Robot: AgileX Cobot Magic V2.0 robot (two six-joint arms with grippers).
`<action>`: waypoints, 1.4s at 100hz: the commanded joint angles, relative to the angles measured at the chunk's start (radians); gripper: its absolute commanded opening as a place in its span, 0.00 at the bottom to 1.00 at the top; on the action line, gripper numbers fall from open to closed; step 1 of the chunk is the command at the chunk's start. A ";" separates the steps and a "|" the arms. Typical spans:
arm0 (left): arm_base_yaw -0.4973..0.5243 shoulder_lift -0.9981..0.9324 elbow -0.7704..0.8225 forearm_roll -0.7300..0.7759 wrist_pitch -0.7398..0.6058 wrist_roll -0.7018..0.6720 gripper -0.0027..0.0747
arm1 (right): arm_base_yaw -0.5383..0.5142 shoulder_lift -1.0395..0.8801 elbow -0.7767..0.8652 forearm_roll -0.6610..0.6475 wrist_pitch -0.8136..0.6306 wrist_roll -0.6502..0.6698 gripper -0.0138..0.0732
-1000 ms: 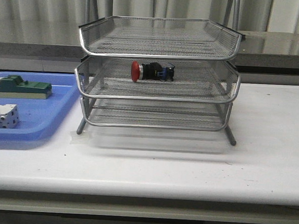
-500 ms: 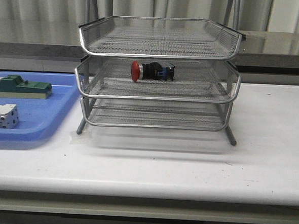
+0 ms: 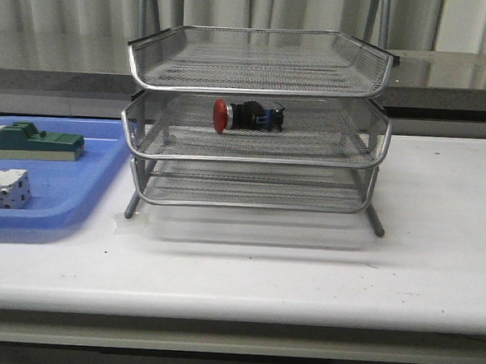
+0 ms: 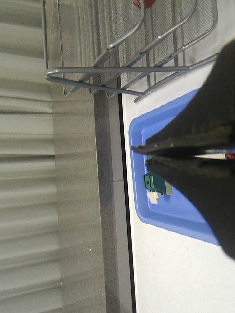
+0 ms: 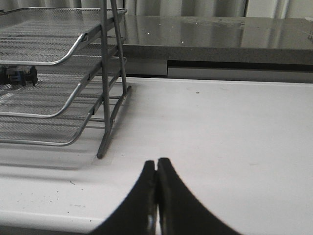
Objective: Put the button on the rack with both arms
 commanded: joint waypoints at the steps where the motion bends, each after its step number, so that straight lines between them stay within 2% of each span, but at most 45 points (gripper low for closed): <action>1: 0.001 0.007 -0.028 -0.010 -0.066 -0.008 0.01 | -0.007 -0.017 -0.017 -0.011 -0.087 -0.002 0.09; 70: 0.001 0.007 -0.026 -0.010 -0.066 -0.008 0.01 | -0.007 -0.017 -0.017 -0.011 -0.087 -0.002 0.09; 77: 0.001 0.007 -0.019 0.029 -0.066 -0.018 0.01 | -0.007 -0.017 -0.017 -0.011 -0.087 -0.002 0.09; 84: 0.001 0.007 -0.011 0.187 -0.068 -0.138 0.01 | -0.007 -0.017 -0.017 -0.011 -0.087 -0.002 0.09; 94: 0.001 0.001 0.011 0.481 -0.084 -0.477 0.01 | -0.007 -0.017 -0.017 -0.011 -0.087 -0.002 0.09; 99: 0.001 -0.008 0.026 0.547 -0.095 -0.560 0.01 | -0.007 -0.017 -0.017 -0.011 -0.087 -0.002 0.09; 140: 0.001 -0.171 0.201 0.540 -0.133 -0.580 0.01 | -0.007 -0.017 -0.017 -0.011 -0.087 -0.002 0.09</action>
